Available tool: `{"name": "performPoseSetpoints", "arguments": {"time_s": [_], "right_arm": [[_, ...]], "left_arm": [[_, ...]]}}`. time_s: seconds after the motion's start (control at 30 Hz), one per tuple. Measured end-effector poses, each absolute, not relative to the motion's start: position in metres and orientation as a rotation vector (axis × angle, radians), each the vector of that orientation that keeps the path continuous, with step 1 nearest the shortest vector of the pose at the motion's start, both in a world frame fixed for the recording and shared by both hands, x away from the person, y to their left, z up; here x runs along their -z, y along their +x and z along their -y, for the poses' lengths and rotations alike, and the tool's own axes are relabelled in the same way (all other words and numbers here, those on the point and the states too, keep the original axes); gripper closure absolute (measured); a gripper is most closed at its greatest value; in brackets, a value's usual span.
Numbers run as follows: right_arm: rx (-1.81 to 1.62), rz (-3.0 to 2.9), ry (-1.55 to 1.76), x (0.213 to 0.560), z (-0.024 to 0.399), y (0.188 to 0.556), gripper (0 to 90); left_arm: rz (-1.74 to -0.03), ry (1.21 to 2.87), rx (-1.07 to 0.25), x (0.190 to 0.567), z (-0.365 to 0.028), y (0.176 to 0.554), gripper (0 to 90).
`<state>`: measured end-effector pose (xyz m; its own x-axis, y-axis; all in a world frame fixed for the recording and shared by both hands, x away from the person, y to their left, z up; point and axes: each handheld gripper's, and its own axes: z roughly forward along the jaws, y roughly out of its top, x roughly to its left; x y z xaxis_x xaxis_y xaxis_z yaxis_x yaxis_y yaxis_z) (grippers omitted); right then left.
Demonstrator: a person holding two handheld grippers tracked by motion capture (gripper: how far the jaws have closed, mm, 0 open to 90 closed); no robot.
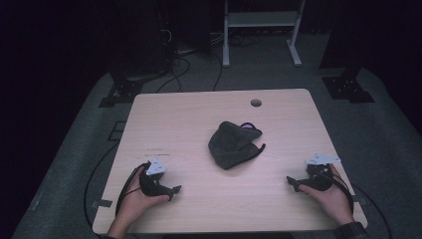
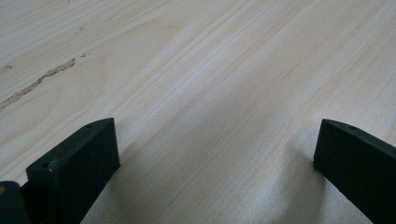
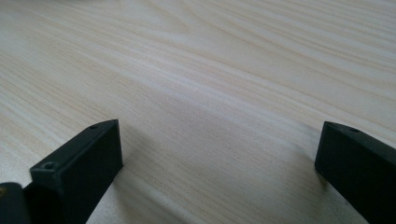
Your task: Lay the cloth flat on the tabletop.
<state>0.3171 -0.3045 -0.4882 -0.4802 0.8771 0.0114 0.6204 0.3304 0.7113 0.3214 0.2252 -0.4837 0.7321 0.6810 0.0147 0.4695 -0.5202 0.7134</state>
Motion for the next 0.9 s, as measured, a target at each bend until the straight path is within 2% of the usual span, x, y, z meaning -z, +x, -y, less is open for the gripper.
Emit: {"name": "performPoseSetpoints", "arguments": {"time_s": [0.07,0.13,0.17,0.27,0.3,0.33,0.37,0.4,0.43,0.47,0.9], "right_arm": [[-0.941,-2.222,1.327,0.488,0.305,0.317,1.5],[-0.956,-2.21,1.322,0.487,0.306,0.315,8.3],[-0.956,-2.21,1.322,0.487,0.306,0.315,8.3],[-0.987,-2.194,1.303,0.486,0.307,0.314,23.2],[-0.987,-2.194,1.303,0.486,0.307,0.314,23.2],[-0.99,-2.2,1.295,0.485,0.307,0.313,31.6],[-0.99,-2.2,1.295,0.485,0.307,0.313,31.6],[-0.986,-2.22,1.288,0.483,0.307,0.313,38.3],[-0.986,-2.22,1.288,0.483,0.307,0.313,38.3],[-0.983,-2.241,1.292,0.48,0.306,0.312,43.4],[-1.097,-2.291,1.209,0.465,0.294,0.314,47.5]], "left_arm": [[-0.864,2.218,-0.382,0.484,-0.225,0.321,0.0],[-0.864,2.217,-0.382,0.484,-0.225,0.321,0.0],[-0.864,2.217,-0.382,0.484,-0.225,0.321,0.0],[-0.864,2.218,-0.382,0.484,-0.225,0.321,0.0],[-0.864,2.218,-0.382,0.484,-0.225,0.321,0.0],[-0.864,2.218,-0.382,0.484,-0.225,0.321,0.0],[-0.864,2.217,-0.382,0.484,-0.225,0.321,0.0],[-0.864,2.218,-0.382,0.484,-0.225,0.321,0.0],[-0.864,2.217,-0.382,0.484,-0.225,0.321,0.0],[-0.864,2.218,-0.382,0.484,-0.225,0.321,0.0],[-0.865,2.217,-0.382,0.484,-0.225,0.321,0.0]]}}
